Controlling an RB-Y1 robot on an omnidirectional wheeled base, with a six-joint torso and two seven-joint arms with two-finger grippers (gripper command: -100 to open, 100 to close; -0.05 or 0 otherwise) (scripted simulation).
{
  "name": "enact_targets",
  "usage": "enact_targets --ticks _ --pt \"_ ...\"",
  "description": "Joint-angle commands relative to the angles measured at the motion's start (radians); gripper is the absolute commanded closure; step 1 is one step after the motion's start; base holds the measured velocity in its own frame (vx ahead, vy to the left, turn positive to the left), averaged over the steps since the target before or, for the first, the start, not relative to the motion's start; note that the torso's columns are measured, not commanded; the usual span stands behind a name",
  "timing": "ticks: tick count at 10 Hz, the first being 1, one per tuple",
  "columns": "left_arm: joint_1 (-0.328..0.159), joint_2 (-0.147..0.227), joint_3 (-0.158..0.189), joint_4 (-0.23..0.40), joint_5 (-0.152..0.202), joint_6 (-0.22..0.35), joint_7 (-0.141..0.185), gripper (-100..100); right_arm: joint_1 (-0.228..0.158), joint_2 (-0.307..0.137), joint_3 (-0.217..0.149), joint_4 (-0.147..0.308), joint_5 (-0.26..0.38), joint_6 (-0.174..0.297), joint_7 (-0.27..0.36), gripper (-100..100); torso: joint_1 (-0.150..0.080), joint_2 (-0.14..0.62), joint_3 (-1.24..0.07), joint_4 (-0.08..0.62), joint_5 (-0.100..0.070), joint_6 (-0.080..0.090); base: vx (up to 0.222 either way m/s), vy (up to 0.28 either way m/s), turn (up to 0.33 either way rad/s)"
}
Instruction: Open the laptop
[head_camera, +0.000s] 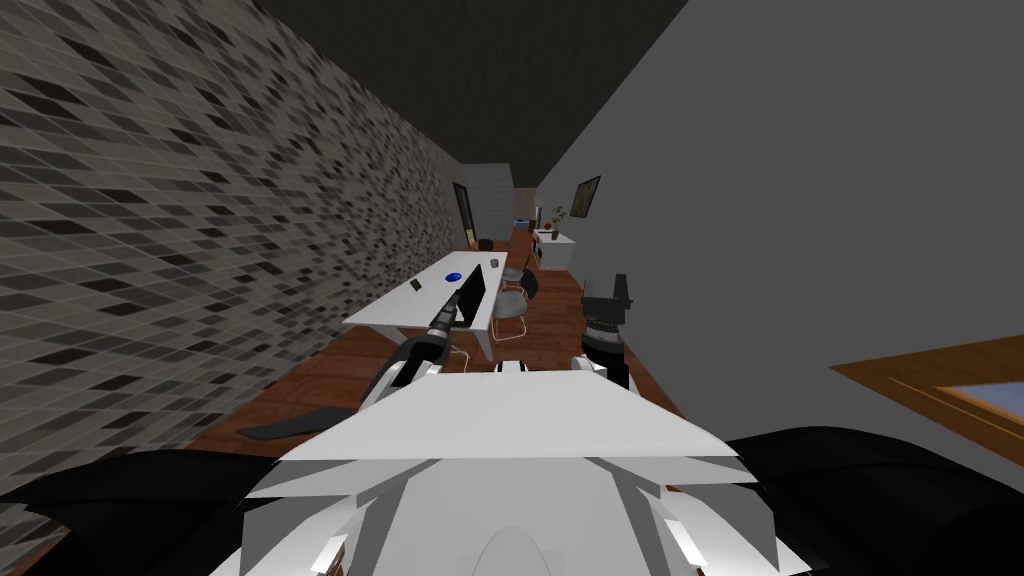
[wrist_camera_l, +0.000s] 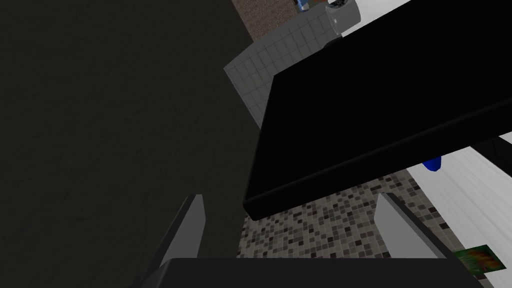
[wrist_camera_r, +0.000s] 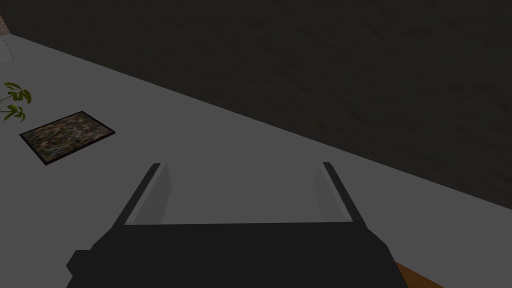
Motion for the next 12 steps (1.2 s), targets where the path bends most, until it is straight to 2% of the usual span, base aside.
enact_targets --ticks 1,2,3,11,12 --pt "-0.005 0.028 0.001 0.01 -0.013 0.049 0.001 -100 0.0 0.0 0.0 0.0 0.0 0.0 0.0 0 0.0 0.0 0.0 0.0 0.0 0.0 -0.014 -0.01 -0.037" --pt "-0.003 0.021 0.0 0.01 -0.011 0.035 0.0 -100 0.0 0.0 0.0 0.0 0.0 0.0 0.0 0 0.0 0.0 0.0 0.0 0.0 0.0 0.0 0.0 0.0" --pt "0.038 0.006 -0.037 -0.022 -0.031 0.032 -0.019 -100 0.0 0.0 0.0 0.0 0.0 0.0 0.0 0 0.0 0.0 0.0 0.0 0.0 0.0 0.076 0.03 0.095" --pt "0.2 -0.063 -0.186 -0.151 -0.11 0.002 -0.096 -100 0.0 0.0 0.0 0.0 0.0 0.0 0.0 0 0.0 0.0 0.0 0.0 0.0 0.0 0.106 0.049 0.067" --pt "0.192 -0.059 -0.176 -0.144 -0.105 0.004 -0.09 -100 0.0 0.0 0.0 0.0 0.0 0.0 0.0 0 0.0 0.0 0.0 0.0 0.0 0.0 0.04 0.019 0.013"
